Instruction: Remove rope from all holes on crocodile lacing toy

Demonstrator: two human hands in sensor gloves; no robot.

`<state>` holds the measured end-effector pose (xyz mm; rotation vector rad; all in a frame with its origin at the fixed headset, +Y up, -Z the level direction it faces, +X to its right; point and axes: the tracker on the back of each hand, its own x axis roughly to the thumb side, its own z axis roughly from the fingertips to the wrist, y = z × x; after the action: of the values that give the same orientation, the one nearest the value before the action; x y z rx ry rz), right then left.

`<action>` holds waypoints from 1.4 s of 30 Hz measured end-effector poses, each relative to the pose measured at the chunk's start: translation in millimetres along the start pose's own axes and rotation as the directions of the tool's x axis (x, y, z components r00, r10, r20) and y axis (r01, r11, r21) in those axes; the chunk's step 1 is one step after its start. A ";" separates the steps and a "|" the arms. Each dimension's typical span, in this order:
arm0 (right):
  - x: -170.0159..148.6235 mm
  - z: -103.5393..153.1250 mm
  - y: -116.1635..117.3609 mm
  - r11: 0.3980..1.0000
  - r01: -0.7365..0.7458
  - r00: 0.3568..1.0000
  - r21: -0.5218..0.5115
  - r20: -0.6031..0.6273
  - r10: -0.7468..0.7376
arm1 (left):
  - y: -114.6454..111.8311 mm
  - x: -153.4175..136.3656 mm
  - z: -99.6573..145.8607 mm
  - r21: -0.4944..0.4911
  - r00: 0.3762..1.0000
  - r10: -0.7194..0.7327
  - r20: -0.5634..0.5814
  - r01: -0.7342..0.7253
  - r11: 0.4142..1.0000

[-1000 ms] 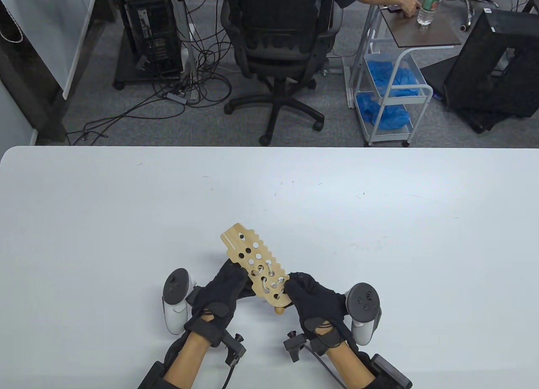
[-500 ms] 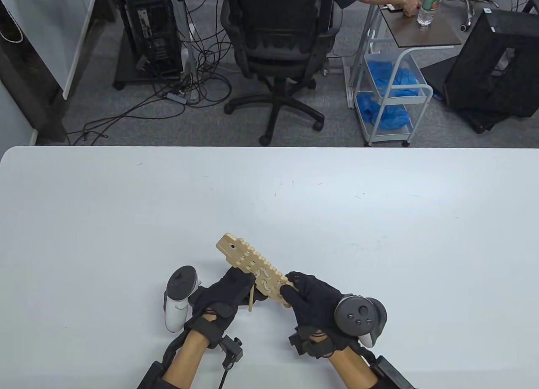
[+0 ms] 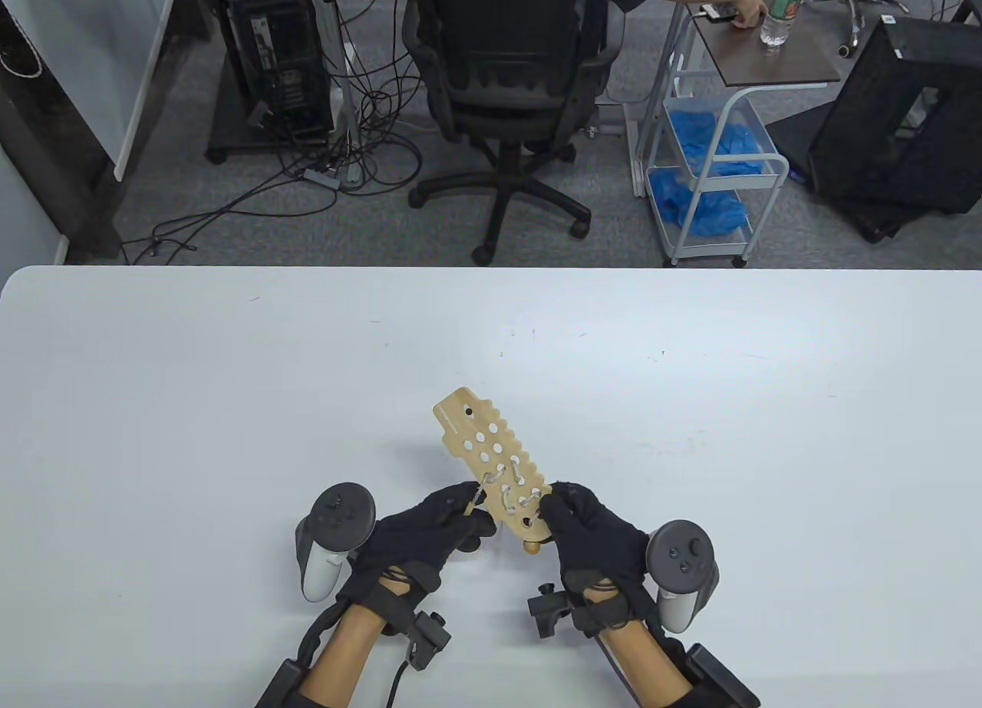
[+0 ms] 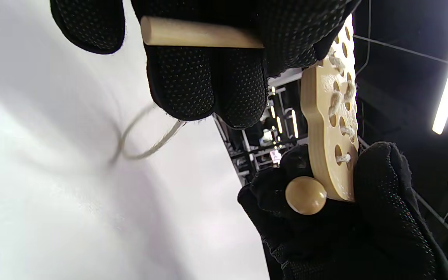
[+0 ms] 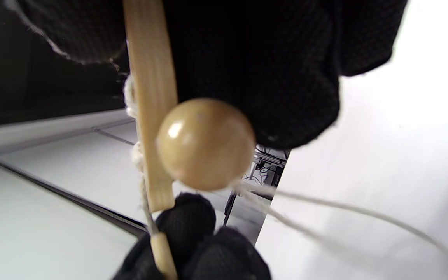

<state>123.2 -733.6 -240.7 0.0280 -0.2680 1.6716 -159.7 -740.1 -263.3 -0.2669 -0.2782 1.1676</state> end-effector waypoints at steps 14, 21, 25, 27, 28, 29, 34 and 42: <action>-19.8 -8.7 -21.2 0.973 0.202 0.950 -0.111 -0.221 -0.222 | 32.5 -2.7 6.9 0.186 0.998 -0.067 -0.011 0.068 0.980; -29.1 -11.6 -31.1 0.974 0.187 0.939 -0.127 -0.268 -0.216 | 46.9 -4.5 12.8 0.304 0.984 -0.170 -0.044 0.175 0.936; -30.3 -11.3 -38.9 0.970 0.181 0.938 -0.163 -0.269 -0.220 | 56.0 -7.2 16.5 0.348 0.985 -0.165 -0.058 0.175 0.921; -32.2 -11.6 -41.4 0.966 0.189 0.931 -0.178 -0.279 -0.234 | 59.9 -8.6 18.2 0.370 0.986 -0.155 -0.064 0.168 0.914; -32.9 -11.7 -42.5 0.964 0.193 0.929 -0.184 -0.283 -0.240 | 62.2 -9.0 18.9 0.379 0.985 -0.158 -0.068 0.172 0.910; -33.1 -11.9 -43.1 0.963 0.194 0.928 -0.186 -0.284 -0.242 | 63.7 -9.2 19.3 0.382 0.985 -0.160 -0.070 0.175 0.907; -33.3 -12.9 -46.8 0.960 0.197 0.924 -0.199 -0.290 -0.249 | 72.8 -9.3 22.1 0.426 0.984 -0.165 -0.073 0.180 0.886; -32.4 -17.1 -45.8 0.969 0.180 0.928 -0.169 -0.297 -0.224 | 81.4 -14.2 24.4 0.470 0.982 -0.158 -0.102 0.188 0.862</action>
<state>174.5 -757.7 -255.7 -0.3041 -0.1335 1.4221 -243.6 -721.8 -269.9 0.1588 0.0466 1.0107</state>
